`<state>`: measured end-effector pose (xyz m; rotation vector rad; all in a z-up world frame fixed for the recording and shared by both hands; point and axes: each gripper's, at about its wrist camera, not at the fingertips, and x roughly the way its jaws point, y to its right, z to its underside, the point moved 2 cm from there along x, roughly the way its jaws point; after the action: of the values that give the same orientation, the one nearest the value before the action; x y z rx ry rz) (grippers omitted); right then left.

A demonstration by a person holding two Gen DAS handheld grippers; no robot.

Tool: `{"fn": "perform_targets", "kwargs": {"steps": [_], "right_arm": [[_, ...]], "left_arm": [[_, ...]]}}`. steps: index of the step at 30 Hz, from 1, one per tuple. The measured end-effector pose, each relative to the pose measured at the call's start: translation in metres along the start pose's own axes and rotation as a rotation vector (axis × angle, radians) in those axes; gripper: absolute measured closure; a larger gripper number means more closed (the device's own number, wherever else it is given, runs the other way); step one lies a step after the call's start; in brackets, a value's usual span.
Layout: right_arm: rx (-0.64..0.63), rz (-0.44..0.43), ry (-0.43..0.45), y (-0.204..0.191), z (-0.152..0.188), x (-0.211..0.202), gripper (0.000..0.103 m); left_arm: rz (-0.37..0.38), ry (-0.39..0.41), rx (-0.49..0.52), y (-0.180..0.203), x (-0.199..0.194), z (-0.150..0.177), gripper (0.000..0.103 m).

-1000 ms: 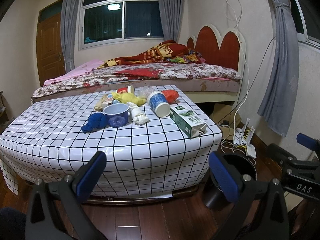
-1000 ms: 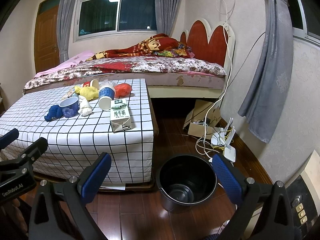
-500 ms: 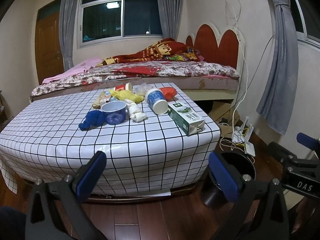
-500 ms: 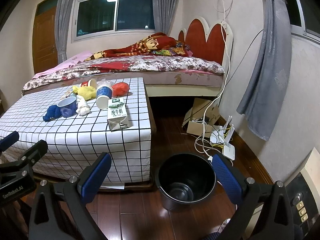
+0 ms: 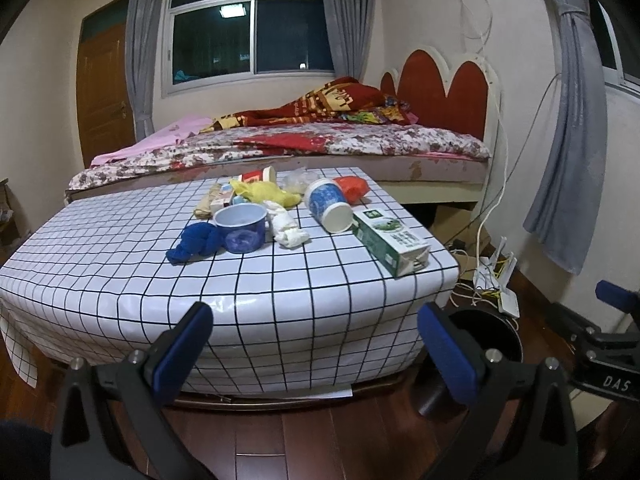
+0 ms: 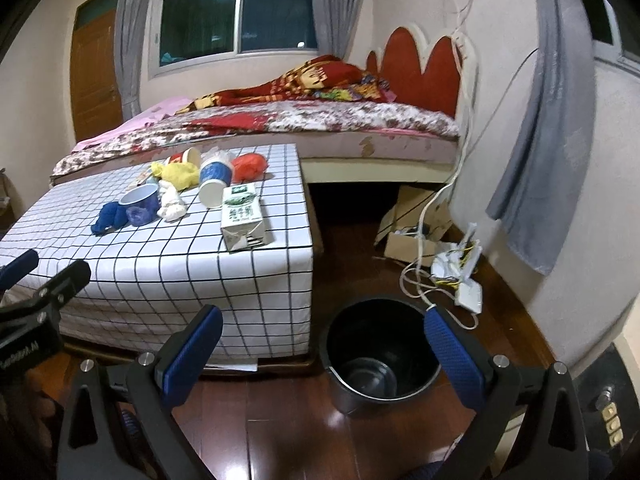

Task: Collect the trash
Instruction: 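Grasp the blue sock with the left tool while the right tool grasps the milk carton, then carry sock and carton over the black bin while both tools open to drop them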

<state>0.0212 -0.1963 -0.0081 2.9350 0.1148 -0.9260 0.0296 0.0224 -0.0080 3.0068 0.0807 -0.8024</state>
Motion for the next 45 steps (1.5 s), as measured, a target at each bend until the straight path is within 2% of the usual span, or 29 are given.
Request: {"fn": "perform_targets", "kwargs": {"steps": [4,9,15,19,24,26,28,30,34,39,42,43,45], "right_arm": [[-0.036,-0.037,-0.004,-0.009,-0.01,0.021,0.001],[-0.059,-0.093,-0.005,-0.026,-0.031,0.061,0.001],[-0.069,-0.151,-0.031,-0.054,-0.055,0.114,0.002],[-0.081,-0.161,-0.087,-0.069,-0.063,0.154,0.01],[-0.082,-0.139,-0.133,-0.07,-0.066,0.187,0.014],[-0.08,-0.142,-0.156,-0.071,-0.067,0.198,0.031],[-0.074,-0.147,-0.173,-0.07,-0.068,0.208,0.041],[-0.083,-0.14,-0.167,-0.07,-0.071,0.212,0.041],[-0.083,-0.128,-0.151,-0.073,-0.077,0.216,0.042],[-0.087,-0.126,-0.149,-0.077,-0.08,0.22,0.043],[-0.089,-0.126,-0.15,-0.079,-0.08,0.221,0.043],[-0.088,-0.127,-0.149,-0.079,-0.08,0.221,0.043],[-0.087,-0.125,-0.148,-0.079,-0.08,0.22,0.043]], "left_arm": [[-0.022,-0.009,-0.004,-0.017,0.019,-0.005,0.001],[-0.1,-0.023,-0.034,-0.045,0.053,-0.009,0.001],[-0.161,-0.063,-0.06,-0.069,0.085,-0.005,0.001],[-0.188,-0.083,-0.07,-0.081,0.099,-0.003,0.001],[-0.228,-0.088,-0.116,-0.115,0.12,-0.013,0.001],[-0.242,-0.085,-0.131,-0.129,0.13,-0.019,0.001],[-0.255,-0.083,-0.139,-0.143,0.142,-0.027,0.001],[-0.256,-0.084,-0.143,-0.152,0.152,-0.032,0.001],[-0.21,-0.103,-0.148,-0.163,0.171,-0.039,0.003],[-0.141,-0.141,-0.113,-0.16,0.191,-0.041,0.017],[-0.095,-0.157,-0.108,-0.158,0.198,-0.041,0.035],[-0.078,-0.161,-0.107,-0.157,0.199,-0.041,0.049],[-0.074,-0.161,-0.095,-0.155,0.198,-0.041,0.056]]}}
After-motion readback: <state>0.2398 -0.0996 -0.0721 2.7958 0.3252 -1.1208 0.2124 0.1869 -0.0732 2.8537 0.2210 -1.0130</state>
